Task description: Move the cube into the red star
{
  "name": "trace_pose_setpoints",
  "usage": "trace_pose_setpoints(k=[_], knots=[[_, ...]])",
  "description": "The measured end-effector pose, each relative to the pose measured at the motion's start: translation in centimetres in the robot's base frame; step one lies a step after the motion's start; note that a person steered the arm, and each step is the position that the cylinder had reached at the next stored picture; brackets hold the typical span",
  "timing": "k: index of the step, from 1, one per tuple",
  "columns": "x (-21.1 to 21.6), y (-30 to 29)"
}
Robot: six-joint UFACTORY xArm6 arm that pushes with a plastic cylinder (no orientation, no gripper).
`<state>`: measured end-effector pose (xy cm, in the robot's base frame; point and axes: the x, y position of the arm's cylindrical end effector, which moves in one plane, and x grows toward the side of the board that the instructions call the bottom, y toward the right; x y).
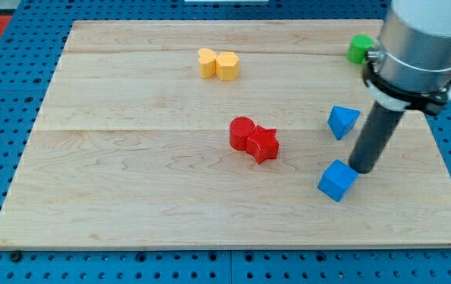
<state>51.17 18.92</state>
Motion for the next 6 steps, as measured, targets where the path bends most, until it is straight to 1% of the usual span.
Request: trace_pose_setpoints(k=[1, 2, 3, 5, 6], knots=[[1.8, 3.9], [5.9, 3.5], [5.3, -1.2], [1.0, -10.5], [-0.2, -13.1]])
